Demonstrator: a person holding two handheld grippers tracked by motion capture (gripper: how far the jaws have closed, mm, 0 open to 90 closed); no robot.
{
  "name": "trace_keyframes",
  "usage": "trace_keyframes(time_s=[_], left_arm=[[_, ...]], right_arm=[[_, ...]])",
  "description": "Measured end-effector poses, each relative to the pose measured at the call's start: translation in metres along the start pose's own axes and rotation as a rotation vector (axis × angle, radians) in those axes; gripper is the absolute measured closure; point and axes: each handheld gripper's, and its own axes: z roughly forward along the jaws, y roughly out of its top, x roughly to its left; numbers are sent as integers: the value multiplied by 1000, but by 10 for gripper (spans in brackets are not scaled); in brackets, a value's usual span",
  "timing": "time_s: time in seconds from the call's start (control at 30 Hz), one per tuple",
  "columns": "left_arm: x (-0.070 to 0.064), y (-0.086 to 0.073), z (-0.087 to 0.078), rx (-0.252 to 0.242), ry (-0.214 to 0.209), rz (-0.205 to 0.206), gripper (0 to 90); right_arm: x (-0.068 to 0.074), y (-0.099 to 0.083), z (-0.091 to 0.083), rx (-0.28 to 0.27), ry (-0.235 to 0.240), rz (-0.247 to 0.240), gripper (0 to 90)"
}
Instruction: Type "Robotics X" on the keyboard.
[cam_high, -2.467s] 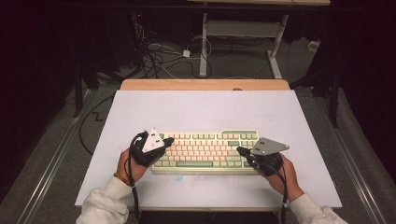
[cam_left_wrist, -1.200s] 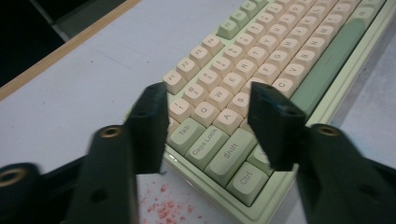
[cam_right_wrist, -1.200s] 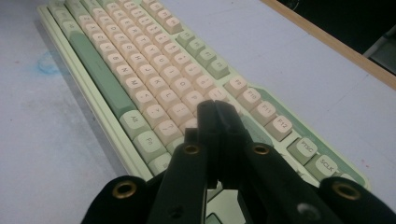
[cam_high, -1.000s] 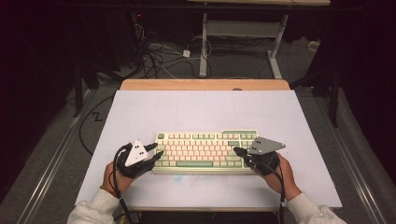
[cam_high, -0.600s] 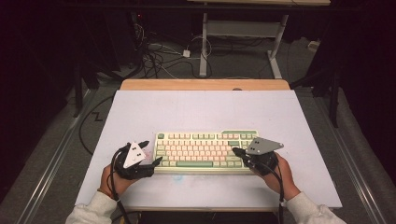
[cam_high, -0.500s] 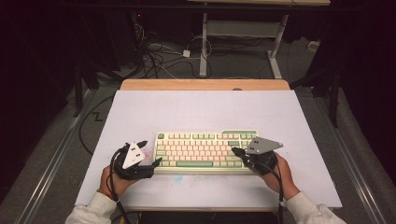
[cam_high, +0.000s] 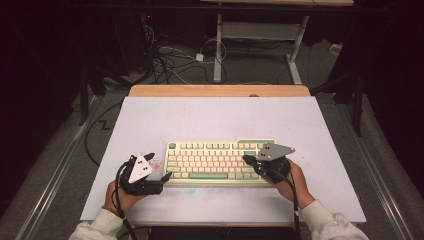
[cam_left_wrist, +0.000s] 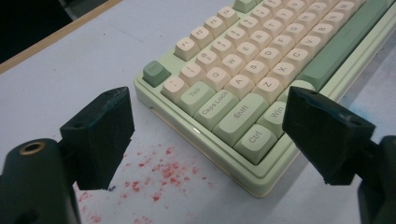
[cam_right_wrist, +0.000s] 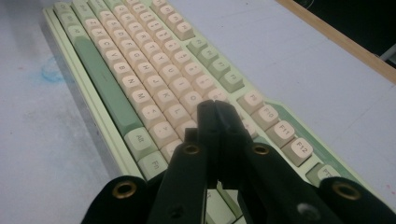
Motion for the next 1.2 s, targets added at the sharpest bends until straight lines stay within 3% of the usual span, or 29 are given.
trace_keyframes(time_s=[0.47,1.2], left_arm=[[1,0,0,1,-1,1,157],[1,1,0,9,-1,8,157]], right_arm=[[3,16,29,56,51,-40,900],[2,26,66,143,53,-50,900]])
